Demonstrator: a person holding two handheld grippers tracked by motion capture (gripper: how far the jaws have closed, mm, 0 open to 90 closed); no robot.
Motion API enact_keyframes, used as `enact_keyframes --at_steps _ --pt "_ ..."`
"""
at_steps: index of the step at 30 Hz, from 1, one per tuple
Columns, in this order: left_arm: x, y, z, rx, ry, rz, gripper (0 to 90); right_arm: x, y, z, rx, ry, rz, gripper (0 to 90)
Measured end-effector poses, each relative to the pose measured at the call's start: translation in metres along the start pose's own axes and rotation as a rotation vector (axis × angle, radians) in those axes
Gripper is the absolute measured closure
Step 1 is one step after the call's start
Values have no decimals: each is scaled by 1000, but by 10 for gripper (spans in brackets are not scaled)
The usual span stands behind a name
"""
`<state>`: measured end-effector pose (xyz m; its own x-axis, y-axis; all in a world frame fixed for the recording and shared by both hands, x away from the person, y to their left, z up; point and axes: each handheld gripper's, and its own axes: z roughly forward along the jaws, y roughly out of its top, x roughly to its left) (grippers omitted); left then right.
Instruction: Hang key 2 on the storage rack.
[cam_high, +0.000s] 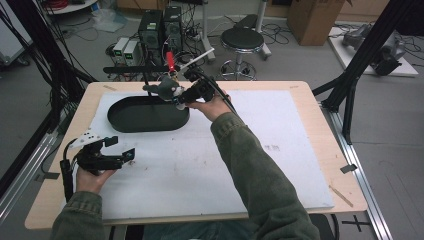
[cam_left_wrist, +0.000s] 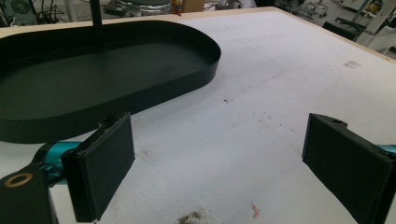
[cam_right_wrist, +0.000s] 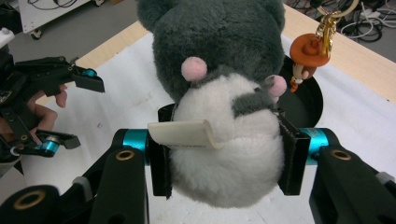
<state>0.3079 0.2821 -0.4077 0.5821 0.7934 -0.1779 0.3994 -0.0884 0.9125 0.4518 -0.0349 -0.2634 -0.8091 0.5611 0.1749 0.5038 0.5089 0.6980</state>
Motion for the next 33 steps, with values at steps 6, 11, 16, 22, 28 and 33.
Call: enact_keyframes --at_steps 6,11,16,22,28,33 --pt "-1 0 0 0 -4 0 95 1 17 7 12 -19 20 506" --pt "0 0 -1 -3 -2 -4 95 6 29 13 21 -79 3 506" --pt "0 0 -1 -4 -6 -1 95 6 38 14 41 -129 45 506" --pt "1 0 -1 -9 -4 -4 95 5 46 17 42 -164 44 506" --pt "1 0 0 -1 -7 -4 95 4 54 21 21 -196 60 507" --pt "1 0 0 -5 -7 -5 95 4 56 30 -3 -250 48 506"
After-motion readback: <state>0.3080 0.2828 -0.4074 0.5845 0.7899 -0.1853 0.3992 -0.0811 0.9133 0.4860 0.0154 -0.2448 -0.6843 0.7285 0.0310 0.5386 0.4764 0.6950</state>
